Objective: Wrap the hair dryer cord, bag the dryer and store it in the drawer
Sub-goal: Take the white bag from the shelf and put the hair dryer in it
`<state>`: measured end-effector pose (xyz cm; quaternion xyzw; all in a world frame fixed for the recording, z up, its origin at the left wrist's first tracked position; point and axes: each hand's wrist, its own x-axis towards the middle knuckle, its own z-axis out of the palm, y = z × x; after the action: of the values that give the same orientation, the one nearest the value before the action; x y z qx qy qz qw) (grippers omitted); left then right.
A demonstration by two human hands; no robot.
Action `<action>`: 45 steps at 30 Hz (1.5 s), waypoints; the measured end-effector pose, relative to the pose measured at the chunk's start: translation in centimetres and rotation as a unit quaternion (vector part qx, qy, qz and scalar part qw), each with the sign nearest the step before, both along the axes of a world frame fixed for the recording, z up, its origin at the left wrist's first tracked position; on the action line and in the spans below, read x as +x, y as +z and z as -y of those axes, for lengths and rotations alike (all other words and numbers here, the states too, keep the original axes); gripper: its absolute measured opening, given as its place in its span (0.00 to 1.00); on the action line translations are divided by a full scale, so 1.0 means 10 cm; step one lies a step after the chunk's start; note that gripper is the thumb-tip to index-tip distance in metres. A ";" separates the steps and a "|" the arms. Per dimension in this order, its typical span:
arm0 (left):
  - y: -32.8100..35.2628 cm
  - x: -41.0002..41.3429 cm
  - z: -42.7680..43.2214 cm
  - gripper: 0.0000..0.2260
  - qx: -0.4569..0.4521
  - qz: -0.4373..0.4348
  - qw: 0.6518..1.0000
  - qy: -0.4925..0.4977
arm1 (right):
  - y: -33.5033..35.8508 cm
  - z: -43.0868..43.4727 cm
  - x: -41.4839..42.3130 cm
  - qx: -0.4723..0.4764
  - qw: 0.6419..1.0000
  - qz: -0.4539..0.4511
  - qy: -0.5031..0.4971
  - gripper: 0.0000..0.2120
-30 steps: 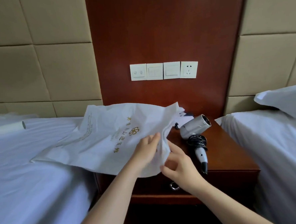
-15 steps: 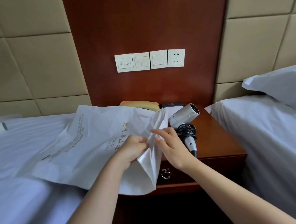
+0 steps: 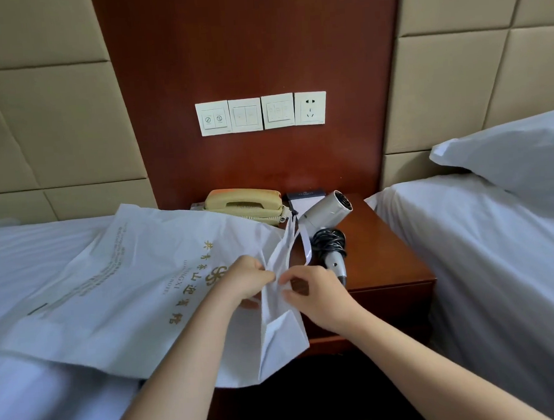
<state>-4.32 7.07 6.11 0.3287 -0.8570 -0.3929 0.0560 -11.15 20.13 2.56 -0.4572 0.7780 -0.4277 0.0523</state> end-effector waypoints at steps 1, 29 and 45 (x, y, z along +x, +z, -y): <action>-0.01 -0.04 -0.01 0.11 -0.017 0.002 1.000 0.005 | -0.01 -0.01 -0.01 0.008 1.000 0.007 0.001 0.10; 0.19 0.71 0.53 0.15 -0.170 -0.181 0.952 0.178 | 0.05 0.31 -0.99 0.049 0.937 0.183 -0.295 0.35; 0.15 0.70 0.53 0.19 -0.112 -0.214 0.965 0.104 | 0.27 0.05 -0.90 -0.205 0.896 0.354 -0.174 0.15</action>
<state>2.69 1.78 7.65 0.3156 -0.8248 -0.3476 0.3151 -20.10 19.60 5.26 -0.1338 0.6701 -0.7137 0.1539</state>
